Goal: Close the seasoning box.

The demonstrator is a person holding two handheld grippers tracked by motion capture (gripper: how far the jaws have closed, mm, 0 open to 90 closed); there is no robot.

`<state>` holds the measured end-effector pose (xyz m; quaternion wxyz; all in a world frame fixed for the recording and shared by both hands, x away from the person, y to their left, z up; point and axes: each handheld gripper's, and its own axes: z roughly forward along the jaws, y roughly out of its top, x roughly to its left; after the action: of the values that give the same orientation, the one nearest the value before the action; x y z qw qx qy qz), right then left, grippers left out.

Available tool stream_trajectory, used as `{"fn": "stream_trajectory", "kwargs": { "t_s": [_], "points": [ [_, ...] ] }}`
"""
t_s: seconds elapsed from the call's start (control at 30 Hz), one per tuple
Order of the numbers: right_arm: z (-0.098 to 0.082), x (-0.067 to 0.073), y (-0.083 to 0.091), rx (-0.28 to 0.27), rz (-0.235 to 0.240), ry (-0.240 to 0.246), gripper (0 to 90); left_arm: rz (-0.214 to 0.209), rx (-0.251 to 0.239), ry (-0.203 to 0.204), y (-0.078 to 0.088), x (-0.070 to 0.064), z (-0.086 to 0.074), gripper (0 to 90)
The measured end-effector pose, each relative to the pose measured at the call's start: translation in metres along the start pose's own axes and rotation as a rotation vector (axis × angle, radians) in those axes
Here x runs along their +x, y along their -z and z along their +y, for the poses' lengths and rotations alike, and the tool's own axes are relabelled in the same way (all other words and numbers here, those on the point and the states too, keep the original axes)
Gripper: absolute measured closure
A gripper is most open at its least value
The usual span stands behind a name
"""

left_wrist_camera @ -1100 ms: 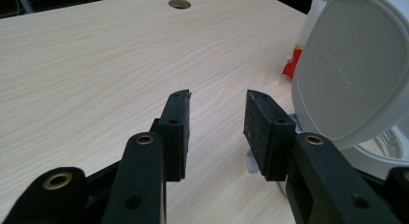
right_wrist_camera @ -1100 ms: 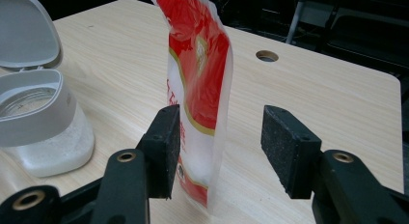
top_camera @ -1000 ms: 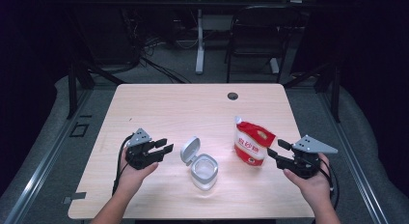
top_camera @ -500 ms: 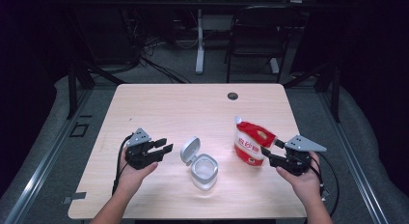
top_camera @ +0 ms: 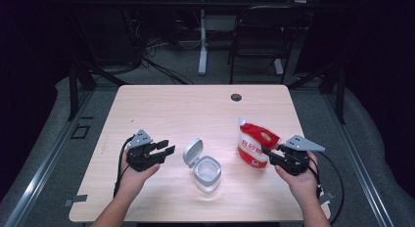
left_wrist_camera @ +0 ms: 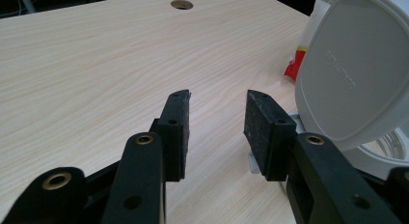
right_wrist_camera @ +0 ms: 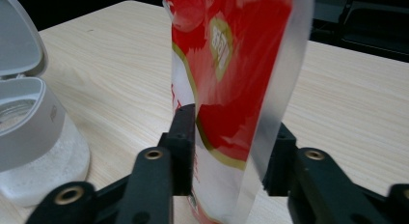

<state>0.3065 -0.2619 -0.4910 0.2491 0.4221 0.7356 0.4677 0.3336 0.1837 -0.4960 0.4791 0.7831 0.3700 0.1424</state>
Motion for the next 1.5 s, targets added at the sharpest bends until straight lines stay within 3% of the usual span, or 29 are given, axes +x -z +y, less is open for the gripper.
{"fn": "stream_trajectory", "kwargs": {
  "t_s": [0.13, 0.33, 0.57, 0.8, 1.0, 1.5],
  "points": [
    [0.003, 0.003, 0.001, 0.014, 0.019, -0.007, 76.8, 0.000, 0.000, 0.001, 0.000, 0.000, 0.000, 62.0],
    [0.002, 0.009, 0.000, 0.006, 0.012, -0.012, 79.2, -0.001, -0.001, 0.000, 0.001, 0.000, 0.000, 61.9],
    [-0.007, 0.010, -0.003, -0.039, 0.006, -0.004, 64.4, 0.000, 0.001, 0.002, 0.001, 0.001, 0.000, 61.8],
    [-0.016, 0.013, -0.014, -0.039, 0.013, -0.011, 52.8, 0.000, -0.010, 0.007, 0.001, 0.001, 0.000, 61.5],
    [-0.022, 0.016, -0.019, -0.012, -0.002, 0.021, 50.0, -0.002, -0.010, 0.009, 0.002, 0.002, 0.000, 61.1],
    [-0.041, 0.014, -0.034, 0.025, -0.006, 0.015, 46.5, -0.001, -0.009, 0.006, 0.002, 0.002, 0.000, 61.1]
  ]
}}
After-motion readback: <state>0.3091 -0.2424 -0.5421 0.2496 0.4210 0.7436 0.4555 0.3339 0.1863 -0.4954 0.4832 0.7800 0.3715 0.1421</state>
